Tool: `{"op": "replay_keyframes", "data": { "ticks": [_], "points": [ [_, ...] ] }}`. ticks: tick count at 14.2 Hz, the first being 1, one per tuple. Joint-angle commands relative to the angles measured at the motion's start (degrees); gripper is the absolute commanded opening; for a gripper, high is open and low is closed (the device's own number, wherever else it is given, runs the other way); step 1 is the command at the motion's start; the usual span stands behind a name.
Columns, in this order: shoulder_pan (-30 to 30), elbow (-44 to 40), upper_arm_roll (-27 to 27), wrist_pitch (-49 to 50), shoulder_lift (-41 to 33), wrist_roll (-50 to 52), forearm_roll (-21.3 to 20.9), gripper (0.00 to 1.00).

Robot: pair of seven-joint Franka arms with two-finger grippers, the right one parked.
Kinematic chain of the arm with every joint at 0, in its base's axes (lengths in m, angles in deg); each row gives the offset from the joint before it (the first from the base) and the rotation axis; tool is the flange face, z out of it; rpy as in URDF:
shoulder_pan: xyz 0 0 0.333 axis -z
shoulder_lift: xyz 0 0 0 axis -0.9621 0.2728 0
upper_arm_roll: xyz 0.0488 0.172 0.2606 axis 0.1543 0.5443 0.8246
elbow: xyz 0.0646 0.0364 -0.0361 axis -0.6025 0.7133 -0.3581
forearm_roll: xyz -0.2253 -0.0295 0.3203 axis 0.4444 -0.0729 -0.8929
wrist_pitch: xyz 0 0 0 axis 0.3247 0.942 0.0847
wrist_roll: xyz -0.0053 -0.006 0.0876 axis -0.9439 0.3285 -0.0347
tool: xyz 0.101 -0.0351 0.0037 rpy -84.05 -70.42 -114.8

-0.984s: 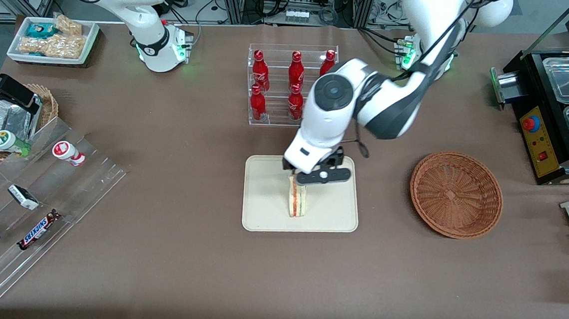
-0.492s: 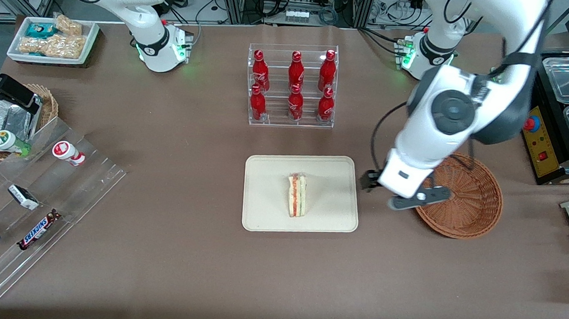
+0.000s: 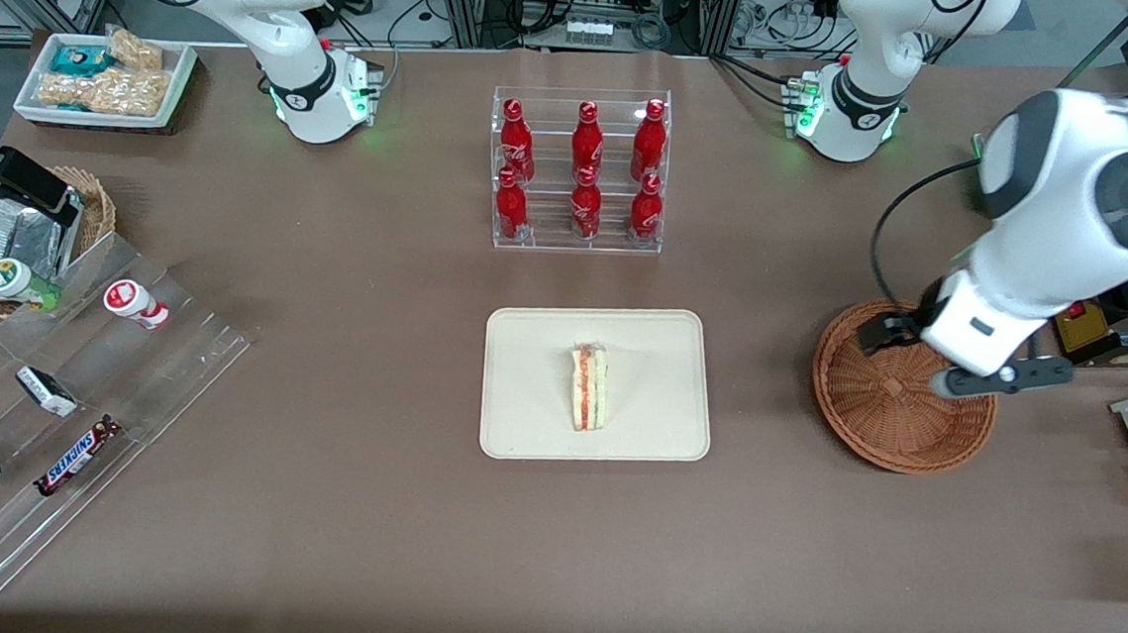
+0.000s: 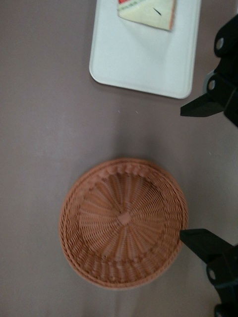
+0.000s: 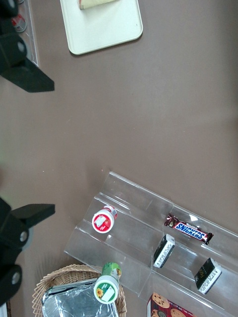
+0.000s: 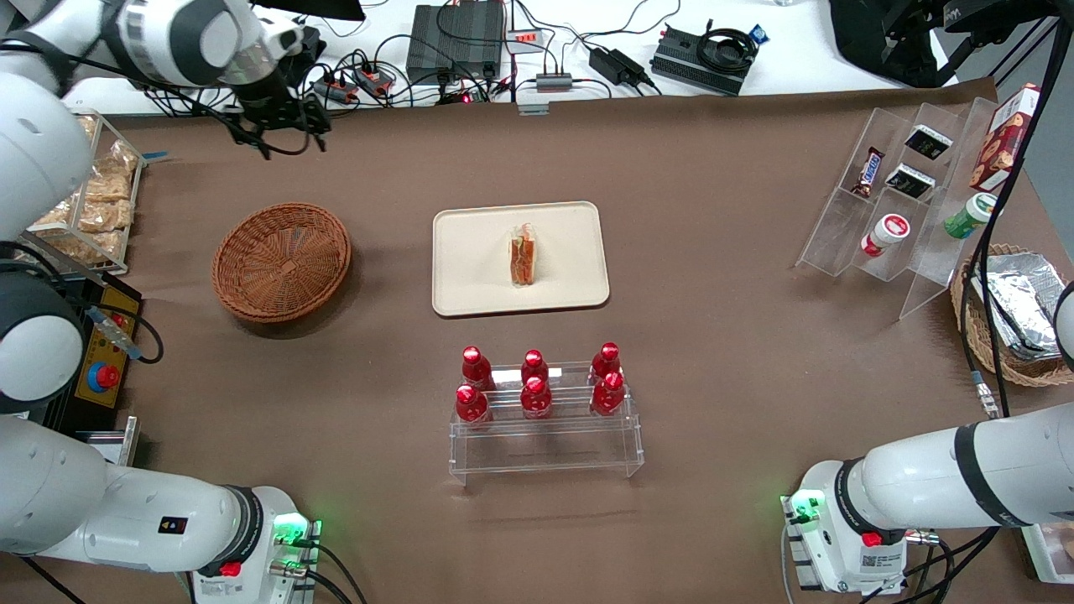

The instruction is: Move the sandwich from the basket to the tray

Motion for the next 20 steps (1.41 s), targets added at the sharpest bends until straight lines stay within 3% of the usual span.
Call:
{"op": "replay_keyframes", "data": {
  "ticks": [1, 8, 13, 15, 20],
  "points": [
    [-3.41, 1.34, -0.81, 3.59, -4.03, -5.93, -0.01, 1.0],
    [-12.55, -6.82, -5.89, 10.36, -4.22, -13.4, -0.01, 1.0],
    [-10.02, -10.35, -2.58, 11.95, -4.21, -16.41, 0.08, 1.0],
    [-10.01, -13.32, -2.66, 17.2, -3.95, -16.93, 0.17, 1.0],
    [-10.01, -14.39, -2.92, 18.1, -3.16, -18.25, 0.52, 1.0]
  ]
}}
